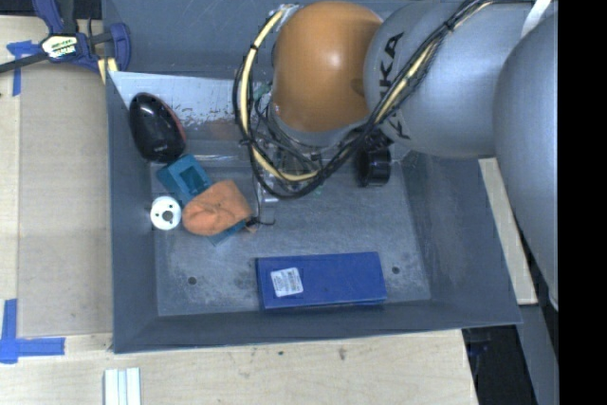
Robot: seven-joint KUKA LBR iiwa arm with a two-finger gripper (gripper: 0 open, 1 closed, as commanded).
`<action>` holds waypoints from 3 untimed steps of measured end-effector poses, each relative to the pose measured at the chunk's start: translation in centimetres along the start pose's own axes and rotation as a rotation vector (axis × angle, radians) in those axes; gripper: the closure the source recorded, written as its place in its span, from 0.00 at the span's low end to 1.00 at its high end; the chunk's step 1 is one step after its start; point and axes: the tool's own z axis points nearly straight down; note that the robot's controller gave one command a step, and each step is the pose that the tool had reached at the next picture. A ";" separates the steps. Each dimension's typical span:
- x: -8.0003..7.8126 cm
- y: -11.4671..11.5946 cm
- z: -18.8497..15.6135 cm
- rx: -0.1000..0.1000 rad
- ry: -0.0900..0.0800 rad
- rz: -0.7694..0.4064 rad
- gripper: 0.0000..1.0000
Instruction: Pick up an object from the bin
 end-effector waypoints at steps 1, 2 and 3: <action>-1.9 1.1 2.3 -0.002 -0.007 -0.095 0.00; -0.3 2.2 7.4 -0.007 -0.023 -0.007 0.00; 0.0 2.1 7.1 -0.002 -0.001 -0.006 1.00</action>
Offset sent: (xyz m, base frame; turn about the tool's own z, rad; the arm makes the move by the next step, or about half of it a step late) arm -0.0098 0.0229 -0.0897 -0.0034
